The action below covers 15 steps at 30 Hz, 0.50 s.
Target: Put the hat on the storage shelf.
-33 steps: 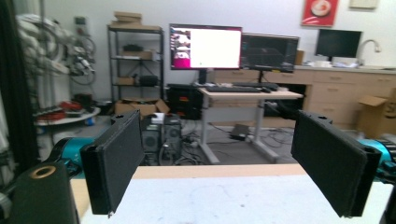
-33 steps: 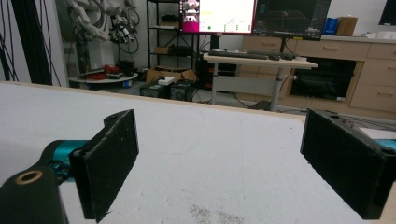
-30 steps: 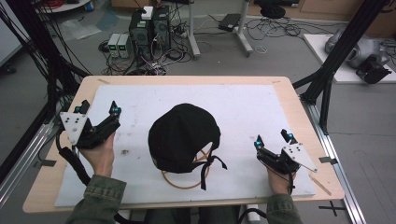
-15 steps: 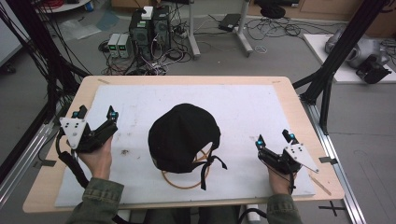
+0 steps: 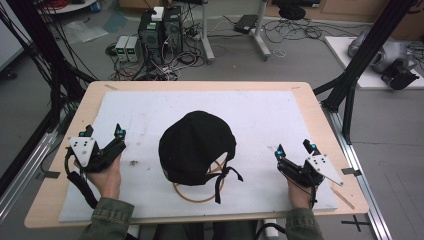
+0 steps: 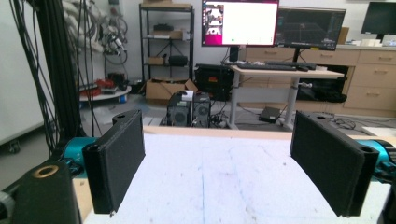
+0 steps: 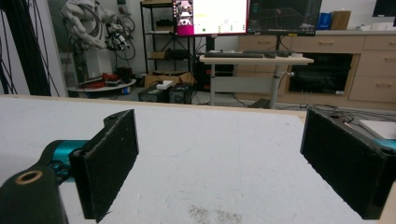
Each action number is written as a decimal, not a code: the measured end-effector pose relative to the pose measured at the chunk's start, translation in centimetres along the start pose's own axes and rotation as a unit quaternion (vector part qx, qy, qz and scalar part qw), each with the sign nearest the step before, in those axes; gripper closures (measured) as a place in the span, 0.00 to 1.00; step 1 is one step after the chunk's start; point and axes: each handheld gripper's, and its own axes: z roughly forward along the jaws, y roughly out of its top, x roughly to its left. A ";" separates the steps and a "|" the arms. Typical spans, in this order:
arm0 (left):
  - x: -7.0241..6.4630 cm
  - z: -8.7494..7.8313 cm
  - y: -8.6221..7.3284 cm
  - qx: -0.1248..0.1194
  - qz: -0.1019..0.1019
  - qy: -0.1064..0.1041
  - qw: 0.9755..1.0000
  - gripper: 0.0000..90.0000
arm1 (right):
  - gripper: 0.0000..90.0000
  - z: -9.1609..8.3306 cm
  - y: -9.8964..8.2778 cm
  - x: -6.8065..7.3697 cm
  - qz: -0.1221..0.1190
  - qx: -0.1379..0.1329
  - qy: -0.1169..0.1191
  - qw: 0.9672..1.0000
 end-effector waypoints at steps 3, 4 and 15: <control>0.1 -0.2 -0.6 0.005 0.004 0.007 1.000 0.20 | 0.12 0.0 0.0 0.0 0.003 0.003 0.002 1.000; 0.1 -0.2 -0.8 0.006 0.010 0.009 1.000 0.20 | 0.12 0.0 0.0 0.0 0.008 0.009 0.005 1.000; 0.9 -0.5 -2.8 0.029 0.004 0.024 0.999 0.20 | 0.12 0.1 -0.1 0.0 0.007 0.010 0.005 1.000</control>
